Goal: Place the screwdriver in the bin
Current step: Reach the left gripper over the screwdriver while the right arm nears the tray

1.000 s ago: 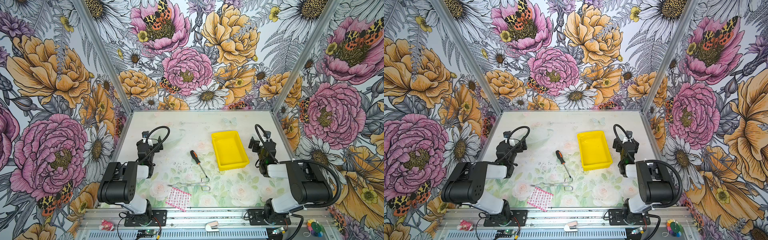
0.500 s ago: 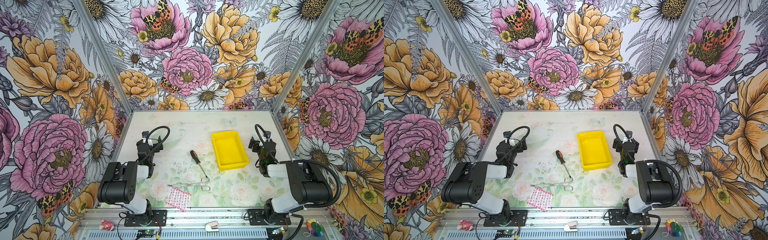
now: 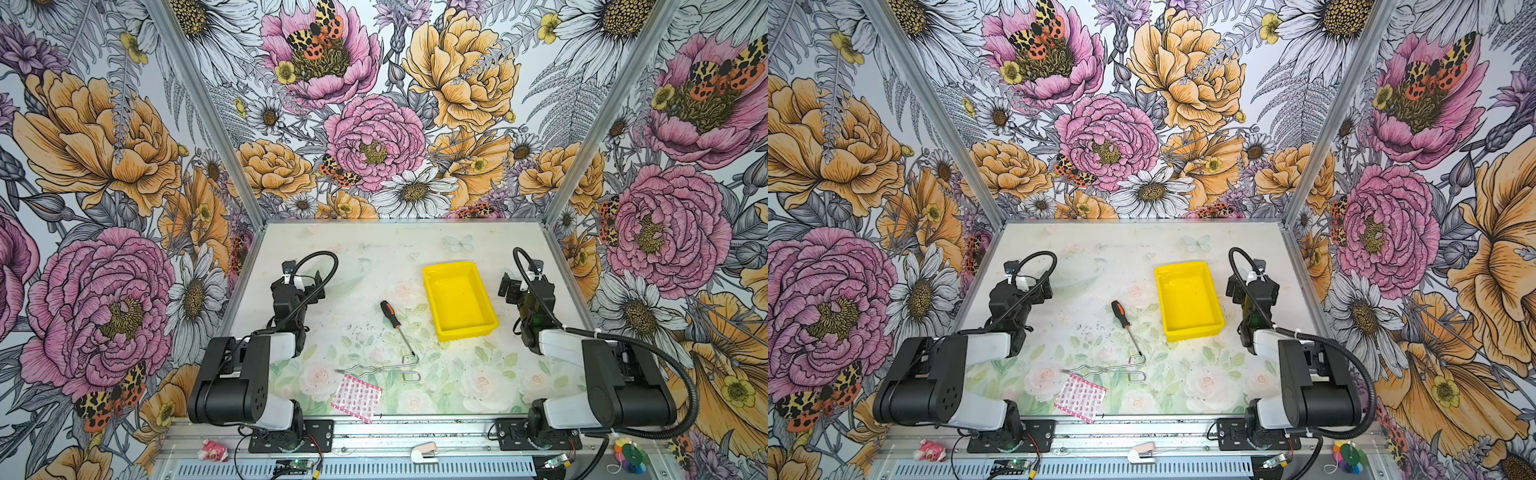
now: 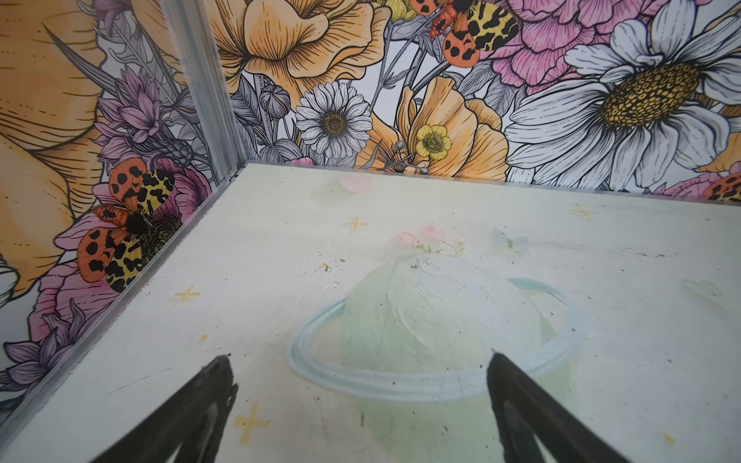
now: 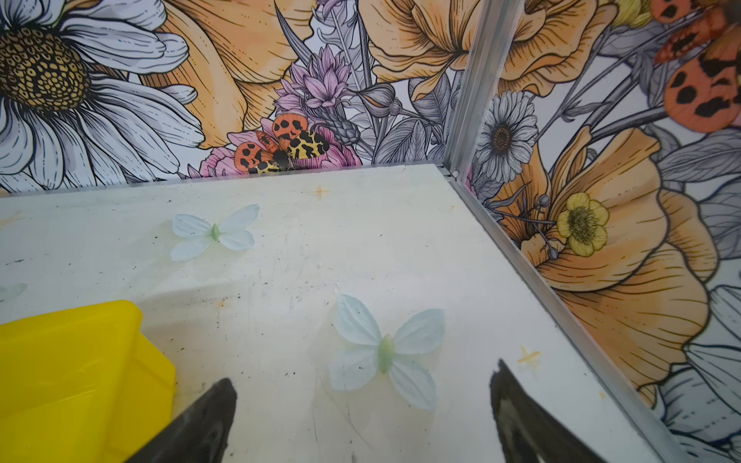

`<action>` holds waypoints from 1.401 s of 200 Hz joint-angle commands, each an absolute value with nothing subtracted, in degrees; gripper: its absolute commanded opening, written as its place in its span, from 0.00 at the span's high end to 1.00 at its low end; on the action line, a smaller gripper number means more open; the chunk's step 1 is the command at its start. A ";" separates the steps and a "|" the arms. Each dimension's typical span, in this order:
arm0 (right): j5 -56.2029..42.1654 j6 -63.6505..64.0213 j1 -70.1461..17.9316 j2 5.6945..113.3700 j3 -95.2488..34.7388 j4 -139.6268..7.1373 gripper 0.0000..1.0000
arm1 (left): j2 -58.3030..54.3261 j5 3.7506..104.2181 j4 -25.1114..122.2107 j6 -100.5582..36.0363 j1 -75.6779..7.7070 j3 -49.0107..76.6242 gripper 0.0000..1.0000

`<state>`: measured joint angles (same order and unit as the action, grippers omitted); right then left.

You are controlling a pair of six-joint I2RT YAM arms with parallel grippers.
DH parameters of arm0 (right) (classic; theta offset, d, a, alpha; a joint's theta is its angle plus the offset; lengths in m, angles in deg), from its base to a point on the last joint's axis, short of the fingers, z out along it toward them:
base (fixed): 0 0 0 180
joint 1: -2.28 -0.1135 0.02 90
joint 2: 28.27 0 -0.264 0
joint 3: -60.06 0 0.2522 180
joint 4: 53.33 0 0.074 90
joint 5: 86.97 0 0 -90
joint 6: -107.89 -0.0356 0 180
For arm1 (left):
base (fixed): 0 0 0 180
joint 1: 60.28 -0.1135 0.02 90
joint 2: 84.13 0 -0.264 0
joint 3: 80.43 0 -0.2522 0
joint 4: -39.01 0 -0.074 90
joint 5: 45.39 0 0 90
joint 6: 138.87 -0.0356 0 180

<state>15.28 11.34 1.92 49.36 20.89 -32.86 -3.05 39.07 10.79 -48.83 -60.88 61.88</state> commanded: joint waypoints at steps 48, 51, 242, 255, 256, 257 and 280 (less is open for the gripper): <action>26.08 -1.45 -4.45 29.31 10.94 -67.29 0.01 | -12.23 27.64 46.88 -32.56 -56.19 47.87 0.01; 26.26 -1.74 -4.85 28.77 10.46 -68.90 0.01 | -12.24 27.65 48.48 -31.81 -55.85 47.19 0.01; 11.24 0.95 -19.60 41.16 -7.49 -91.18 0.01 | 4.86 35.57 79.81 1.45 -25.07 28.08 0.01; 10.21 1.54 -19.70 40.54 -6.89 -91.57 0.01 | 6.98 35.82 79.79 3.64 -23.86 26.97 0.02; 10.14 1.54 -19.70 40.46 -6.84 -91.55 0.01 | 7.13 35.82 79.82 3.71 -23.74 26.90 0.02; 10.01 1.58 -19.70 40.33 -6.77 -91.54 0.01 | 7.29 35.87 79.78 3.79 -23.64 26.78 0.02; 8.60 2.06 -19.70 37.43 -5.35 -91.53 0.00 | 12.00 35.32 82.01 5.02 -21.59 22.59 0.03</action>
